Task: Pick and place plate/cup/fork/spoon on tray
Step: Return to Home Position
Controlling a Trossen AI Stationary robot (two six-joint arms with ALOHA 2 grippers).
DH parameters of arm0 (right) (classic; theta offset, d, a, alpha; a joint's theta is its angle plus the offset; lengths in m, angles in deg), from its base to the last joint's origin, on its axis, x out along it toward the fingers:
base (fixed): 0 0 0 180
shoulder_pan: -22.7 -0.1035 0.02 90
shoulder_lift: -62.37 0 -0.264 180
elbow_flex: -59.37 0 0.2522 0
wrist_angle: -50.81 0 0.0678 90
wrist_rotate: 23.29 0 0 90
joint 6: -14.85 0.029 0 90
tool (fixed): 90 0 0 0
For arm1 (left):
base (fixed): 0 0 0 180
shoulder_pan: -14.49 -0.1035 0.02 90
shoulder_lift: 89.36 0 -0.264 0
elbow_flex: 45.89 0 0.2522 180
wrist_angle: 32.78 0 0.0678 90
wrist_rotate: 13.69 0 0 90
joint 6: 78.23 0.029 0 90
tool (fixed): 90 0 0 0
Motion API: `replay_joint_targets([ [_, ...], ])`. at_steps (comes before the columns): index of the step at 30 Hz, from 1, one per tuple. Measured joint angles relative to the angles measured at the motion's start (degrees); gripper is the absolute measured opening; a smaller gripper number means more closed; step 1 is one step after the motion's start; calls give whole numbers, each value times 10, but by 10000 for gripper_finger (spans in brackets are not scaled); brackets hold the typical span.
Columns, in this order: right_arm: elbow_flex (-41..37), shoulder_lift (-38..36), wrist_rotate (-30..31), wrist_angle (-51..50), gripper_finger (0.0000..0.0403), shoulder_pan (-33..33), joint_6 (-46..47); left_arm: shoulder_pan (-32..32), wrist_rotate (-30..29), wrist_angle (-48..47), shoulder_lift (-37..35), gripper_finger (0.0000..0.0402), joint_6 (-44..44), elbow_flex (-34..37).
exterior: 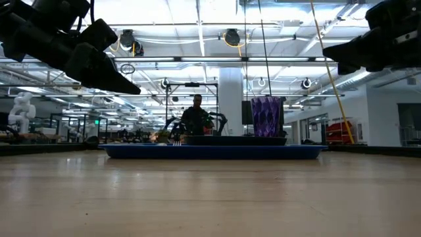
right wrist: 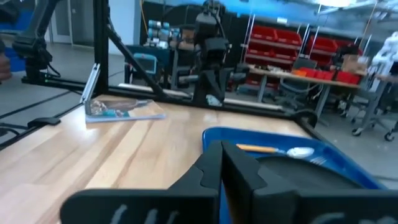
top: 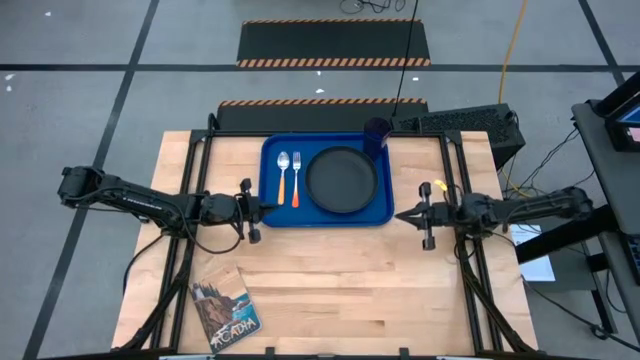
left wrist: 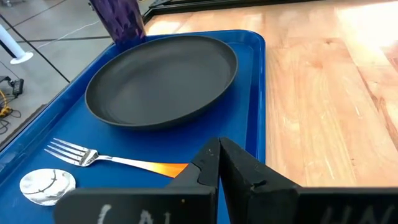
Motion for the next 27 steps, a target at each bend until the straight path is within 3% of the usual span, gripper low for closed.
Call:
replay_joint_targets([
  [6, -1, -78, -4, -50, 0, 20, -10, 0, 0, 0, 0, 4, 2, 0],
  [14, -2, -155, -119, -79, 0, 76, 24, 0, 0, 12, 0, 12, 4, 0],
  [21, -2, -160, -134, -104, 0, 138, 46, 0, 22, 30, 0, 10, 5, 0],
  [27, -2, -160, -132, -103, 0, 147, 78, 0, 23, 30, 0, 5, -3, 0],
])
